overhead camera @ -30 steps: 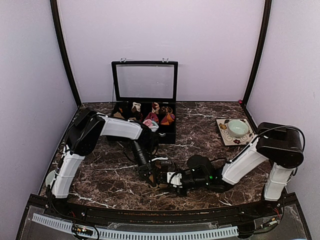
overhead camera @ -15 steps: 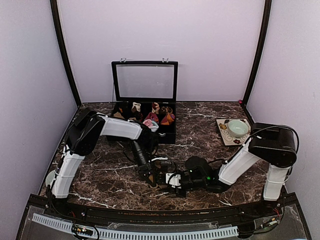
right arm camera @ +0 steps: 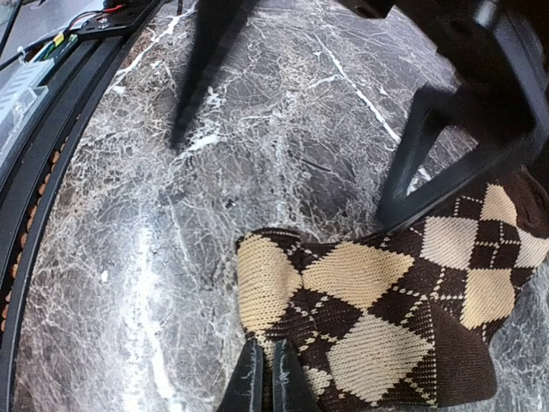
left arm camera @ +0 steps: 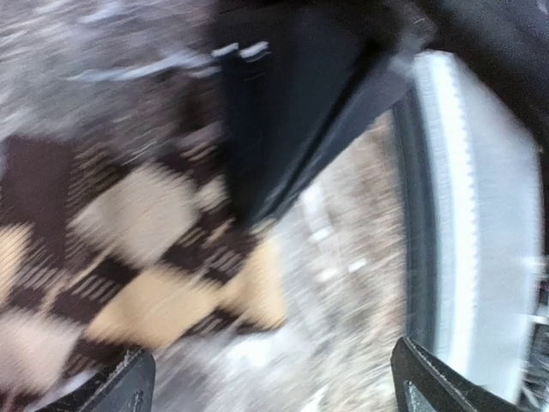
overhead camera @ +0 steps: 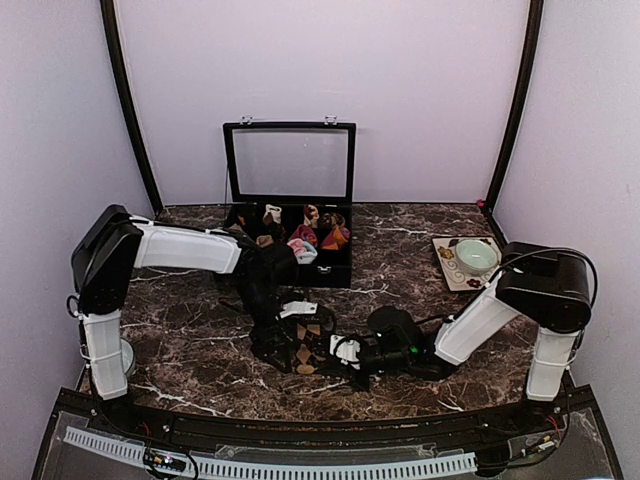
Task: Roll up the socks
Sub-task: Roll the sock at the center of the board.
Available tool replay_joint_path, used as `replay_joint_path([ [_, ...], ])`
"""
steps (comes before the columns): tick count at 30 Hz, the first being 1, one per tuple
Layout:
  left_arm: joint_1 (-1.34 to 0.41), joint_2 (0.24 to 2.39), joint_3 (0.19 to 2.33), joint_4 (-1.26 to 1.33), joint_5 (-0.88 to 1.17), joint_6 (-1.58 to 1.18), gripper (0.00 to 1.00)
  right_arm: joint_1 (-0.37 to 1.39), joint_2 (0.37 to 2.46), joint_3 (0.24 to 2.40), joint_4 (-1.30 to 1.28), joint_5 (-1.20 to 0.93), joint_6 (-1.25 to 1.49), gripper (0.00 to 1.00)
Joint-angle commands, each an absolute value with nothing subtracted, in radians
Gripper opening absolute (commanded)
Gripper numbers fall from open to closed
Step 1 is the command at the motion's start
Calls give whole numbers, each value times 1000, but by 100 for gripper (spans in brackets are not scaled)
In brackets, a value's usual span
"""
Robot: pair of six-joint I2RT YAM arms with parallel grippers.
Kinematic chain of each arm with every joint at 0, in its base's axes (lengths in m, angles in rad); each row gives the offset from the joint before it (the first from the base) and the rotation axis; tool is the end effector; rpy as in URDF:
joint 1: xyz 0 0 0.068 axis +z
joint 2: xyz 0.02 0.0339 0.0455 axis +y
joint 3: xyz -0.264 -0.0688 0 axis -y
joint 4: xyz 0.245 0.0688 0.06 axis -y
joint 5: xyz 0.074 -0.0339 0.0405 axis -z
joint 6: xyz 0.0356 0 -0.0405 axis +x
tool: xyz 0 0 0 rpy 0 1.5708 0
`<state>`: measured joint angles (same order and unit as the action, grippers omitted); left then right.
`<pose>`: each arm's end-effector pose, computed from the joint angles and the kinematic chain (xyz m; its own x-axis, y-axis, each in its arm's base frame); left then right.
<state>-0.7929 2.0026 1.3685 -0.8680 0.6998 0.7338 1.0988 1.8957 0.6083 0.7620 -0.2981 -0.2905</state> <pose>0.2436 -0.2799 0.1555 -0.1342 0.8662 -0.4813 0.8966 -0.1007 -0.4312 0.1379 0.2932 0.0911 0.0585 -0.4877 -0.8711 -0.9917 0.0716 -0.1067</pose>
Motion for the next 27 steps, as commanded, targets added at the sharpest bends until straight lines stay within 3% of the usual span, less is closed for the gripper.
replay_joint_path([
  [1, -764, 1810, 1236, -598, 396, 643, 99, 1088, 1927, 570, 570, -319, -171, 0],
  [6, -747, 1558, 1128, -423, 176, 634, 99, 1082, 1931, 577, 560, -375, -35, 0],
  [9, -715, 1555, 1131, -401, 40, 553, 99, 1075, 1952, 605, 526, -413, 35, 0],
  [11, -697, 1602, 1205, -570, 174, 638, 82, 1065, 1967, 628, 501, -443, 83, 0],
  [13, -693, 1626, 1224, -636, 238, 654, 75, 1048, 1986, 645, 489, -479, 151, 0],
  [15, -707, 1606, 1184, -589, 254, 674, 80, 1025, 2006, 655, 483, -511, 219, 0],
  [17, -736, 1574, 1137, -558, 267, 718, 97, 1005, 2026, 665, 473, -554, 286, 0],
  [18, -754, 1553, 1096, -541, 272, 746, 98, 995, 2039, 670, 461, -582, 314, 0],
  [27, -944, 1579, 1046, -579, 313, 920, 85, 911, 2097, 659, 431, -643, 506, 0],
])
